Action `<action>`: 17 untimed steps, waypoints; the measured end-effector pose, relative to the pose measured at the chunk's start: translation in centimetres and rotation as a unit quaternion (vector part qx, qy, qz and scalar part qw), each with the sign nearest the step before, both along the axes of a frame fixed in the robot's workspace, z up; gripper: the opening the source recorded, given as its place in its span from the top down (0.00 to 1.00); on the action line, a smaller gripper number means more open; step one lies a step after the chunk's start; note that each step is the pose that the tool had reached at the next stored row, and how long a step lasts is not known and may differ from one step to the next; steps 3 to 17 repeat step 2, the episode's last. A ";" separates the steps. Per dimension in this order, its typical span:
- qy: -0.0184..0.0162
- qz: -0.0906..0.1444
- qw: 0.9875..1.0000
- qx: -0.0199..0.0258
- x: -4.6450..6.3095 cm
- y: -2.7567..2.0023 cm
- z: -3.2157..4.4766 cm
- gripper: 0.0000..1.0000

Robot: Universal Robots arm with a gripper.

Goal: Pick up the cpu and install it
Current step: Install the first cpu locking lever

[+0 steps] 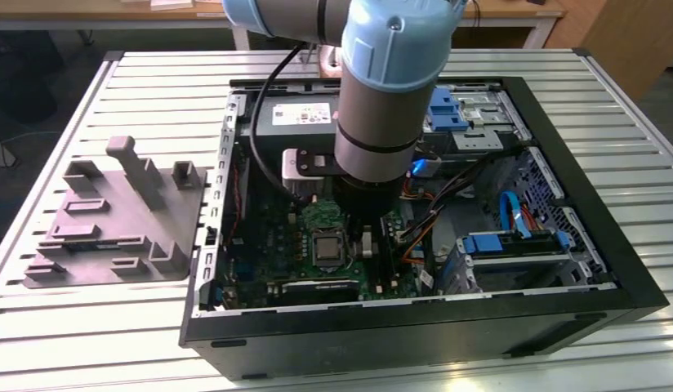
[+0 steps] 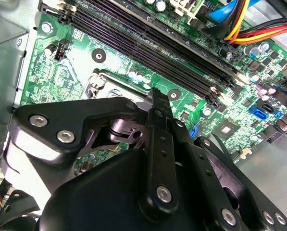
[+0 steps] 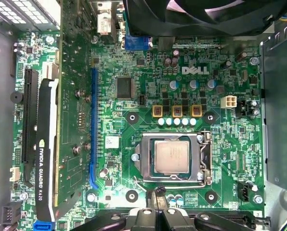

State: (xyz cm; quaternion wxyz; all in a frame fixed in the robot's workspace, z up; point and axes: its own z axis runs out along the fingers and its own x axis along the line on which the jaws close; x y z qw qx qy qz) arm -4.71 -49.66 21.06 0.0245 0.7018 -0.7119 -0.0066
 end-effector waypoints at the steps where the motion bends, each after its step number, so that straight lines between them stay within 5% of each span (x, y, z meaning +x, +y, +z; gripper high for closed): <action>1: 0.000 0.000 1.000 0.000 0.0 0.00 0.00 0.89; 17: 0.000 0.000 1.000 0.000 0.0 0.00 0.00 0.89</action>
